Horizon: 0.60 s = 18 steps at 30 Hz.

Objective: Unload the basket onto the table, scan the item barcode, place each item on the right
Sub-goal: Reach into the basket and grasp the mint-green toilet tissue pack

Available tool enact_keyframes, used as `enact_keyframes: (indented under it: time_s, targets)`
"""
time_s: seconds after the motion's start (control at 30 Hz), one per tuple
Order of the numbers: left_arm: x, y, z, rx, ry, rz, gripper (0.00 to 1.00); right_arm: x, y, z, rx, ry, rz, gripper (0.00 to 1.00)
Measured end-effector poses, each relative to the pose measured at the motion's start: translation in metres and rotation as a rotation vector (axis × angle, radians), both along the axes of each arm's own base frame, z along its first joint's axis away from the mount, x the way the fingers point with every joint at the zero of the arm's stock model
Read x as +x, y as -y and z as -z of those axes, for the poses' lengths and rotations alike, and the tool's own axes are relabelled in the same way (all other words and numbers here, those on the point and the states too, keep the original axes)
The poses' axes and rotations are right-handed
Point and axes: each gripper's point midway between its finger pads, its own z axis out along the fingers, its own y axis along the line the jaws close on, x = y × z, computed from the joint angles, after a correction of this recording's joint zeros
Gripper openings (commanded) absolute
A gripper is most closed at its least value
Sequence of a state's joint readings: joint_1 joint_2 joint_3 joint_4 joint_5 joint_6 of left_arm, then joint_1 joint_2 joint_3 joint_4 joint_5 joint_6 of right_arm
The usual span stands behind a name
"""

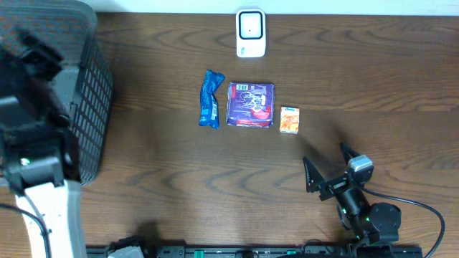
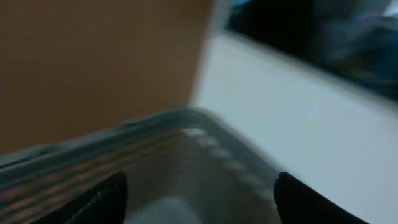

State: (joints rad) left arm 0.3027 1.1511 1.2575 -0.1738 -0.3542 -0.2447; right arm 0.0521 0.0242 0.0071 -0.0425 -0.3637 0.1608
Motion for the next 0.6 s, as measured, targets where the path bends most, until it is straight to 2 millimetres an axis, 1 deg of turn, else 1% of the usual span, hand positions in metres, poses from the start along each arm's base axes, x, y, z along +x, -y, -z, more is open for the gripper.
enact_keyframes:
  time_s: [0.07, 0.1, 0.17, 0.23, 0.27, 0.3, 0.33, 0.4, 0.43, 0.47, 0.57, 0.6]
  targets:
    - [-0.005, -0.032, 0.026, -0.015, -0.094, -0.086, 0.75, 0.000, 0.000, 0.000, 0.000, -0.001, 0.000, 0.99]
    - [-0.010, -0.050, 0.045, -0.030, -0.161, -0.135, 0.75, 0.000, 0.000, 0.000, 0.000, -0.001, 0.000, 0.99]
    - [-0.017, -0.075, 0.084, -0.070, -0.296, -0.196, 0.76, 0.000, 0.000, 0.000, 0.000, -0.001, -0.001, 0.99]
    - [-0.029, -0.098, 0.133, -0.132, -0.466, -0.250, 0.75, 0.000, 0.000, 0.000, 0.000, 0.000, 0.000, 0.99]
    - [-0.035, -0.106, 0.157, -0.165, -0.542, -0.267, 0.75, 0.000, 0.000, 0.000, 0.000, -0.001, 0.000, 0.99]
    - [-0.041, -0.112, 0.180, -0.199, -0.621, -0.278, 0.72, 0.000, 0.000, 0.000, 0.000, 0.000, 0.000, 0.99]
    - [-0.045, -0.115, 0.198, -0.228, -0.680, -0.284, 0.69, 0.000, 0.000, 0.000, 0.000, 0.000, 0.000, 0.99]
    - [-0.052, -0.119, 0.228, -0.275, -0.773, -0.289, 0.63, 0.000, 0.000, 0.000, 0.000, -0.001, 0.000, 0.99]
    - [-0.055, -0.119, 0.240, -0.296, -0.814, -0.288, 0.63, 0.000, 0.000, 0.000, 0.000, 0.000, 0.000, 0.99]
    - [-0.061, -0.117, 0.259, -0.328, -0.882, -0.282, 0.63, 0.000, 0.000, 0.000, 0.000, 0.000, 0.000, 0.99]
    - [-0.063, -0.115, 0.285, -0.365, -0.957, -0.272, 0.63, 0.000, 0.000, 0.000, 0.000, 0.000, 0.000, 0.99]
    - [-0.063, -0.115, 0.297, -0.380, -0.986, -0.269, 0.63, 0.000, 0.000, 0.000, 0.000, 0.000, 0.000, 0.99]
